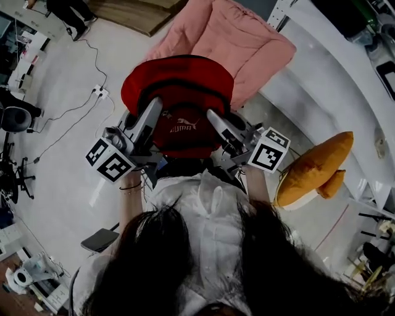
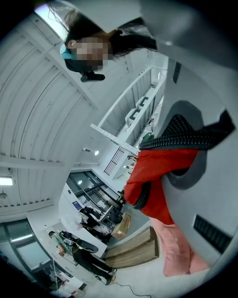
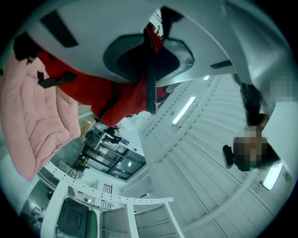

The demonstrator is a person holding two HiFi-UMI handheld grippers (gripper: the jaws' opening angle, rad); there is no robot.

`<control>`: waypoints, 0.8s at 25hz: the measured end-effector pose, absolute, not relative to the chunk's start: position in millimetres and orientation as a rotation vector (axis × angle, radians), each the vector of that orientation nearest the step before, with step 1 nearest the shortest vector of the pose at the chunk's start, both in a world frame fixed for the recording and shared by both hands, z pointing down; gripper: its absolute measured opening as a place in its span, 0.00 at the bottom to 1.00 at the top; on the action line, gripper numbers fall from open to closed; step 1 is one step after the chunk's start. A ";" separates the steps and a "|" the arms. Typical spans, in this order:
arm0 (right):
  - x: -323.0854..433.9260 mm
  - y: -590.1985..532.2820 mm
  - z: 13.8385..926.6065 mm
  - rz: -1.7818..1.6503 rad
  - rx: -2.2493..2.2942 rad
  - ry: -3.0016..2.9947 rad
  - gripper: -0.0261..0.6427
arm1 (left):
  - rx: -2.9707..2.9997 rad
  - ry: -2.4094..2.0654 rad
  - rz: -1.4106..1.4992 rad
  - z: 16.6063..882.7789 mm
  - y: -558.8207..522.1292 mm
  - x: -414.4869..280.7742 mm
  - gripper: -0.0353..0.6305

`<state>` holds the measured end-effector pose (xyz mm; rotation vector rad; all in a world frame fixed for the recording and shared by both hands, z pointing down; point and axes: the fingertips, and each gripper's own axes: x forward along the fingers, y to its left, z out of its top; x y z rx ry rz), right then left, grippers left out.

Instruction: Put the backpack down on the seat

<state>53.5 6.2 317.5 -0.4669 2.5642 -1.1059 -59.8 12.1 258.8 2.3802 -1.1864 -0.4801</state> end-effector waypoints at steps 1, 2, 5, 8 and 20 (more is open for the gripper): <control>52.7 0.7 319.0 -1.107 -0.477 2.560 0.12 | 2.384 -1.180 -0.472 260.5 5.0 -60.7 0.12; 52.2 -5.0 320.1 -1.107 -0.490 2.555 0.12 | 2.387 -1.171 -0.463 262.0 -2.5 -61.3 0.12; 49.0 -22.6 323.0 -1.106 -0.547 2.535 0.12 | 2.395 -1.120 -0.442 266.4 -26.1 -64.6 0.12; 39.1 -44.0 330.4 -1.116 -0.614 2.523 0.12 | 2.404 -1.072 -0.396 274.9 -55.4 -73.1 0.12; -17.7 -126.2 386.7 -1.268 -0.894 2.405 0.12 | 2.428 -0.836 -0.151 326.1 -170.5 -113.5 0.12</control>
